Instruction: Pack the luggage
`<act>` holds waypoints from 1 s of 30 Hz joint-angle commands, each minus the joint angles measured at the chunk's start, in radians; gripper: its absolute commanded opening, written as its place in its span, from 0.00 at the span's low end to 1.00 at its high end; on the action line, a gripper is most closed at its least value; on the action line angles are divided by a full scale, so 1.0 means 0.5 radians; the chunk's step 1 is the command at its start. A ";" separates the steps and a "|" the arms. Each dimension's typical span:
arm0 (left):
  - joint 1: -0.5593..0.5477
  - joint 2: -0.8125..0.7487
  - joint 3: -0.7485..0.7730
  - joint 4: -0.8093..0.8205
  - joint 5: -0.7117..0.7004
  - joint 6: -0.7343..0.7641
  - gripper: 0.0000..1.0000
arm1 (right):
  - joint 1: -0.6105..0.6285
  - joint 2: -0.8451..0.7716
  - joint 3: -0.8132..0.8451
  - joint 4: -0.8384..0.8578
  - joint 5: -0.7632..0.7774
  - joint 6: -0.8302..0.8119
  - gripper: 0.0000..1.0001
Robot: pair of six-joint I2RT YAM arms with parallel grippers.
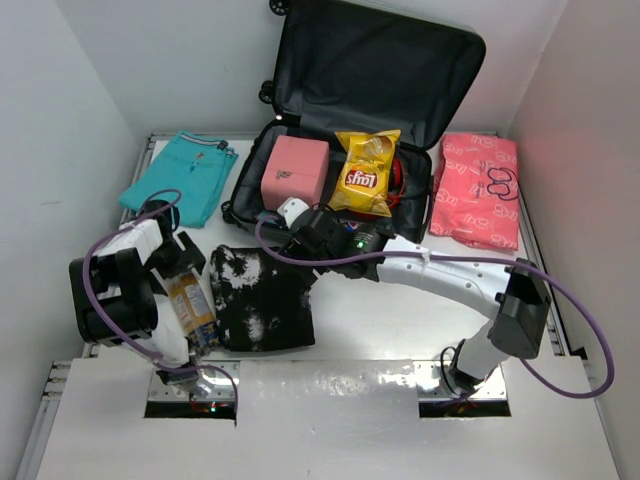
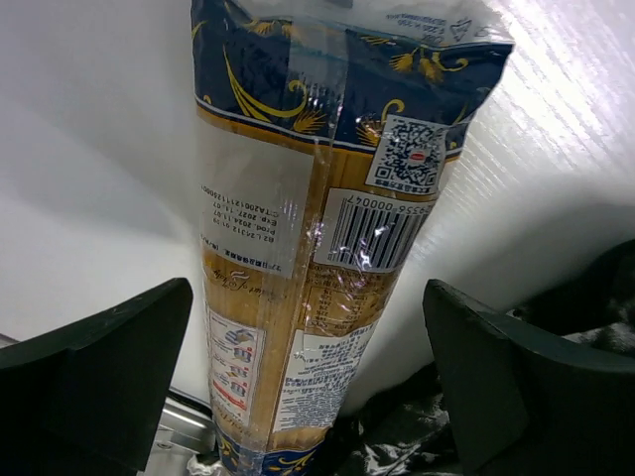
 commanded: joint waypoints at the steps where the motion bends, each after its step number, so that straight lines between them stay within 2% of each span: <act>1: 0.018 -0.065 -0.041 0.142 -0.014 -0.100 1.00 | 0.015 0.032 0.125 -0.049 0.119 -0.077 0.77; 4: 0.049 0.003 -0.065 0.164 0.013 -0.115 1.00 | 0.018 0.075 0.186 -0.074 0.119 -0.132 0.77; 8: 0.261 0.128 -0.093 0.191 0.029 -0.097 1.00 | 0.027 0.161 0.315 -0.102 0.140 -0.212 0.78; 11: 0.264 0.309 -0.087 0.256 0.056 -0.008 1.00 | 0.030 0.155 0.291 -0.037 0.174 -0.292 0.78; 14: 0.160 0.328 -0.032 0.290 0.115 0.065 1.00 | 0.027 0.161 0.269 -0.001 0.229 -0.393 0.79; 15: 0.050 0.261 -0.041 0.323 0.124 0.087 1.00 | 0.027 0.171 0.263 0.012 0.272 -0.475 0.79; 18: -0.080 0.160 -0.200 0.431 0.154 0.032 0.98 | 0.027 0.207 0.293 0.018 0.306 -0.571 0.79; 20: -0.040 0.187 -0.216 0.456 0.096 0.022 0.85 | 0.027 0.235 0.312 0.018 0.330 -0.620 0.78; 21: -0.006 0.214 -0.197 0.446 0.069 0.032 0.63 | 0.027 0.241 0.330 0.018 0.336 -0.629 0.78; 22: 0.036 0.227 -0.182 0.422 0.053 0.035 0.48 | 0.027 0.247 0.336 0.027 0.352 -0.648 0.78; 23: 0.104 0.272 -0.164 0.379 0.050 0.041 0.23 | 0.027 0.244 0.343 0.036 0.358 -0.651 0.78; 24: 0.132 0.300 -0.139 0.364 0.068 0.050 0.09 | 0.027 0.238 0.340 0.058 0.361 -0.657 0.78; 25: 0.159 0.316 -0.127 0.342 0.084 0.056 0.00 | 0.027 0.232 0.340 0.064 0.367 -0.660 0.78; 27: 0.218 0.310 -0.041 0.305 0.139 0.105 0.00 | 0.027 0.217 0.343 0.079 0.358 -0.657 0.78; 30: 0.233 0.120 0.155 0.167 0.295 0.218 0.00 | 0.024 0.186 0.349 0.104 0.321 -0.626 0.77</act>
